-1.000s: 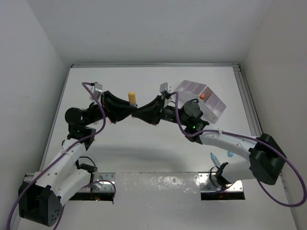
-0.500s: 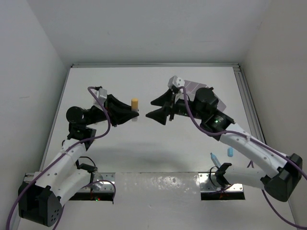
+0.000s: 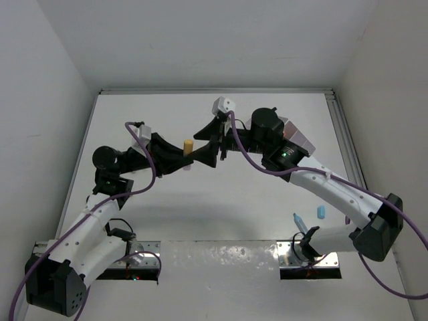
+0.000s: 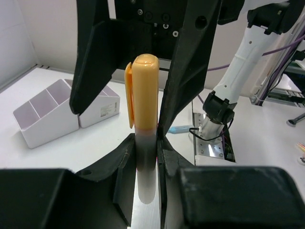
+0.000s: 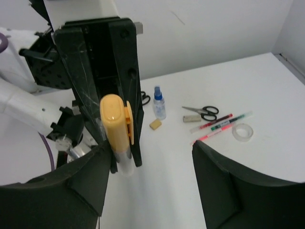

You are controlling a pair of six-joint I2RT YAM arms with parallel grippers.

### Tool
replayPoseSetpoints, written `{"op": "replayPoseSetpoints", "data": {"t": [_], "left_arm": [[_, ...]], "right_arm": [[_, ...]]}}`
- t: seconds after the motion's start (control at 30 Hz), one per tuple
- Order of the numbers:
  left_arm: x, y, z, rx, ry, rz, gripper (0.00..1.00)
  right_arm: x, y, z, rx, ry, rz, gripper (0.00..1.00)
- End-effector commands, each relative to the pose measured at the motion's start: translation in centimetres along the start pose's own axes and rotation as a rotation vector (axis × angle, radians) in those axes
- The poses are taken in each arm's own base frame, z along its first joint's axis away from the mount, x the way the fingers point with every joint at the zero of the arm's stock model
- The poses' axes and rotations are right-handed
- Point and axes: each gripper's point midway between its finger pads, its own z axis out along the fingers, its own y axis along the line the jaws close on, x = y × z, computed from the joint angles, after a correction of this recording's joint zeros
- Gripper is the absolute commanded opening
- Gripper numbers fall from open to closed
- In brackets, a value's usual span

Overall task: Sort the stationery into containers
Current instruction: Close the pen cap on the pen, then place the pen in the storage box.

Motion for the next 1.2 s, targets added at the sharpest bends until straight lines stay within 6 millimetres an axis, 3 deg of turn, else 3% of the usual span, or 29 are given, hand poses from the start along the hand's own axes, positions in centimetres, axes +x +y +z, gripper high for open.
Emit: {"op": "replayPoseSetpoints", "data": {"t": [0.0,0.2,0.3,0.37,0.47,0.6,0.67,0.7,0.77,0.8,0.83,0.97,1.0,1.07,1.1,1.17], "left_arm": [[-2.0,-1.1,0.3,0.032,-0.027,0.084,0.0],[-1.9,-1.0,0.3,0.031,-0.028,0.075,0.0],[-2.2,-1.1,0.3,0.029,-0.04,0.075,0.0],[-2.1,-1.2,0.3,0.03,-0.039,0.071,0.0],[-2.2,-1.2,0.2,0.029,-0.042,0.07,0.0],[-2.5,-0.9,0.3,0.004,-0.056,0.061,0.0],[-2.4,-0.5,0.2,-0.019,-0.061,0.038,0.13],[-2.4,-0.1,0.3,-0.039,-0.064,0.02,0.36],[-2.2,0.2,0.2,-0.058,-0.066,0.008,0.51],[-1.9,0.3,0.2,-0.062,-0.062,0.003,0.91],[-1.8,0.5,0.1,-0.067,-0.058,0.012,1.0],[-0.8,1.2,-0.2,-0.112,-0.029,0.011,1.0],[-0.4,1.6,-0.3,-0.136,-0.022,-0.004,1.0],[0.1,2.3,-0.5,-0.177,-0.014,0.003,1.0],[0.1,2.5,-0.6,-0.19,-0.014,0.003,1.0],[0.5,3.0,-0.8,-0.223,-0.012,-0.008,1.0]], "right_arm": [[-3.2,1.6,0.4,-0.074,-0.081,-0.039,0.64],[-2.6,2.1,1.5,-0.11,-0.087,-0.009,0.47],[-2.6,2.3,1.8,-0.123,-0.09,-0.002,0.31],[-2.6,2.4,1.9,-0.132,-0.095,-0.001,0.14],[-2.6,2.4,1.9,-0.131,-0.101,0.0,0.0],[-2.3,2.4,1.6,-0.12,-0.1,-0.001,0.0],[-2.3,1.9,1.4,-0.08,-0.104,-0.001,0.0],[-2.2,1.6,1.3,-0.059,-0.107,-0.001,0.0],[-2.0,0.8,0.6,0.009,-0.112,-0.004,0.0],[-1.9,-0.7,0.1,0.1,-0.12,0.0,0.0],[-1.8,-1.3,-0.9,0.151,-0.133,-0.001,0.0],[-1.8,-6.0,-5.1,0.444,-0.176,0.033,0.0],[-1.8,-8.4,-6.9,0.601,-0.194,0.041,0.0],[-1.2,-10.8,-10.2,0.792,-0.185,0.05,0.0],[-0.8,-13.1,-13.1,0.991,-0.186,0.058,0.0],[-0.2,-15.6,-17.0,1.213,-0.184,0.06,0.0]]}}
